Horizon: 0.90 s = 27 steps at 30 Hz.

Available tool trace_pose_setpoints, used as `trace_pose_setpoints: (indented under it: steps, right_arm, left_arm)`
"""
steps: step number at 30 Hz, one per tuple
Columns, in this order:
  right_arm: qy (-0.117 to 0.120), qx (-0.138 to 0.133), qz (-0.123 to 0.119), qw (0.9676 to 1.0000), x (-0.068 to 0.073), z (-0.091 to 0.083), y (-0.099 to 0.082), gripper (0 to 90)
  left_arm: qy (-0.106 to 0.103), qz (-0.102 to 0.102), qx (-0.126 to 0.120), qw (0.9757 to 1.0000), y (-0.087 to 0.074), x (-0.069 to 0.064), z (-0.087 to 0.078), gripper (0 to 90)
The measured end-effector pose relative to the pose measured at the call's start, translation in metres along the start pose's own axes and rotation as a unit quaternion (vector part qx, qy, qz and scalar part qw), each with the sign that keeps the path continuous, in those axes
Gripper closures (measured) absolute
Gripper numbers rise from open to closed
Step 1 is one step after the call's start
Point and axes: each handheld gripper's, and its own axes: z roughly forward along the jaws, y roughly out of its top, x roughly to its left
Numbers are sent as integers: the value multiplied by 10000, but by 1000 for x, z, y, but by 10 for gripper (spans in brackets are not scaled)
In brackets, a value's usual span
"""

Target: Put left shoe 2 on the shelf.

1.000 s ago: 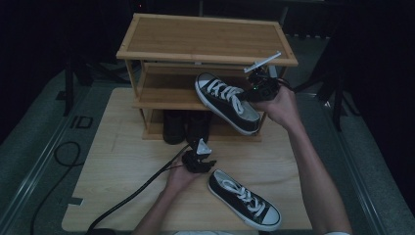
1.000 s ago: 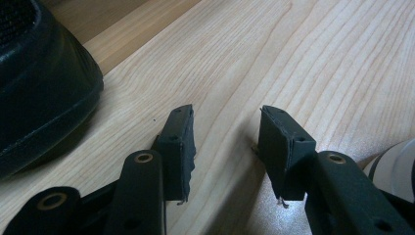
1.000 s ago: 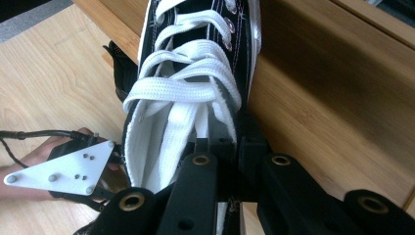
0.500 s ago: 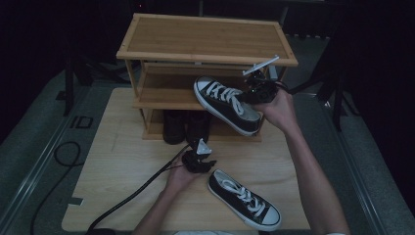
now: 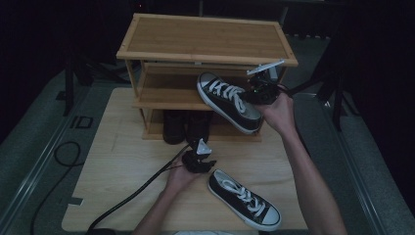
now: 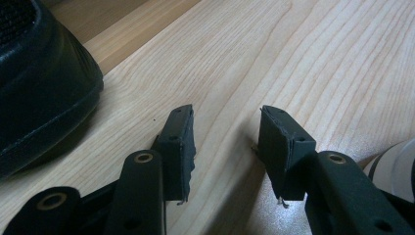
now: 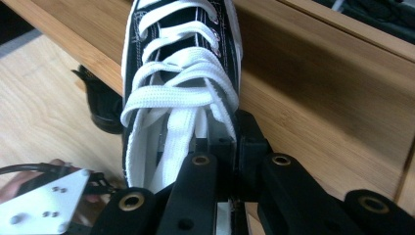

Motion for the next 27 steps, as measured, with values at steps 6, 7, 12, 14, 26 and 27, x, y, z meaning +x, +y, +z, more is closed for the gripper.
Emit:
trace_pose_setpoints:
  steps: [6,7,12,14,26,27]
  right_arm:
    - [-13,-44,16,10000,-1,0,-1,742]
    - [-13,-112,33,9999,-1,-1,-1,700]
    - [125,-175,21,9998,-2,-7,-2,564]
    - [174,-221,20,9996,-2,-8,-2,551]
    - [333,-470,-25,9983,-3,-25,-12,483]
    - [331,-496,-13,9982,-4,-25,-13,483]
  left_arm:
    - [-5,-9,-1,10000,0,0,0,576]
    - [-5,-11,-5,10000,0,0,0,575]
    - [-12,-15,1,10000,0,0,0,575]
    - [-11,-10,-2,10000,0,0,0,575]
    - [72,-72,-142,9998,5,-2,2,596]
    - [74,-94,-194,9997,7,-1,1,598]
